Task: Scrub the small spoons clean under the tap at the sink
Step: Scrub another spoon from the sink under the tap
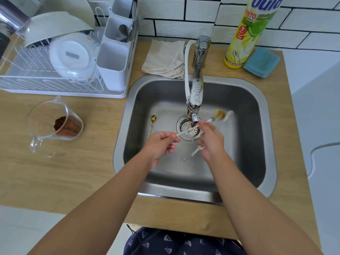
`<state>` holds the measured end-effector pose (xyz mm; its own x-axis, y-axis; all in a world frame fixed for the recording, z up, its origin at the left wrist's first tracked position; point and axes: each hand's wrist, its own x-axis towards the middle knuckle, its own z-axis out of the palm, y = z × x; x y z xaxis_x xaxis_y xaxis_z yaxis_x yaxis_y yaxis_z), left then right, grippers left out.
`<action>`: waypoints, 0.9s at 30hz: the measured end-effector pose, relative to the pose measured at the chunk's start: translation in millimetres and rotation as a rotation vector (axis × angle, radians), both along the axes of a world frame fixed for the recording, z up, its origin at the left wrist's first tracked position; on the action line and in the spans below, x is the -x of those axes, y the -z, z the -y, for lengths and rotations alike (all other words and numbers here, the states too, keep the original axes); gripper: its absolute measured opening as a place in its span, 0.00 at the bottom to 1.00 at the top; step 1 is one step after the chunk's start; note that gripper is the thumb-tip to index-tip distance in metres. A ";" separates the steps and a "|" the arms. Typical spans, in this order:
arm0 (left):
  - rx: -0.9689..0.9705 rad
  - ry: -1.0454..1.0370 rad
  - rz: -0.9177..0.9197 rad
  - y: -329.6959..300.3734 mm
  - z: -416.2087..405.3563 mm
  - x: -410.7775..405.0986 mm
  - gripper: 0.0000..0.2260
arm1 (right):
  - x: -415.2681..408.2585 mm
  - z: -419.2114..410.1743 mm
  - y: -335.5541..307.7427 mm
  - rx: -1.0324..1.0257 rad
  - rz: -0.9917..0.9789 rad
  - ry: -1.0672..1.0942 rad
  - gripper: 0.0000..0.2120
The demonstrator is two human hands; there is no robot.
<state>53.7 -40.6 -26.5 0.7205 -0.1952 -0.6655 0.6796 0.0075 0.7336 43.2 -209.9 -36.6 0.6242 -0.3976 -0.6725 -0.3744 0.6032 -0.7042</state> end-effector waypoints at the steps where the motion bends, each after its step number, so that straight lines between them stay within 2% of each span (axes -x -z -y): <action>1: -0.002 0.023 -0.004 -0.1 -1.5 0.2 0.04 | -2.9 7.9 -2.6 -0.026 0.023 0.057 0.06; 5: -0.073 0.115 -0.012 1.4 14.7 -3.3 0.07 | -3.1 28.6 -8.4 0.085 0.061 0.064 0.11; 8: -0.131 0.061 -0.015 2.9 39.1 -14.0 0.12 | -1.9 50.4 -13.2 0.154 0.082 0.091 0.10; 10: -0.040 0.011 -0.041 5.3 52.7 -17.9 0.11 | 1.4 63.1 -15.9 0.188 0.092 0.096 0.08; 12: 0.177 -0.012 -0.077 3.7 59.3 -18.5 0.09 | 4.6 71.5 -17.5 0.210 0.103 0.119 0.05; 14: 0.376 -0.003 -0.120 2.7 55.4 -17.4 0.11 | 7.2 76.3 -18.3 0.214 0.095 0.143 0.05; 16: 0.402 0.066 -0.106 2.6 44.1 -16.4 0.12 | 8.0 75.1 -16.9 0.190 0.082 0.149 0.05; 18: 0.247 0.141 -0.057 2.3 31.4 -16.6 0.08 | 8.1 64.2 -13.6 0.169 0.068 0.119 0.04; 20: -0.134 0.269 0.110 1.2 17.8 -19.3 0.06 | 7.4 44.0 -9.2 0.140 0.046 0.074 0.05; 22: -0.602 0.441 0.353 6.2 3.1 -23.0 0.16 | 7.8 20.2 -4.5 0.082 0.022 0.026 0.06; 23: -0.773 0.485 0.433 7.3 -3.8 -23.4 0.20 | 8.9 8.2 -2.5 0.047 0.010 -0.004 0.07; 25: -0.930 0.480 0.436 10.6 -16.5 -22.1 0.24 | 12.6 -12.7 1.2 -0.010 -0.003 -0.069 0.10; 27: -1.007 0.473 0.363 15.2 -27.5 -18.9 0.28 | 15.1 -27.5 1.7 -0.057 0.013 -0.101 0.06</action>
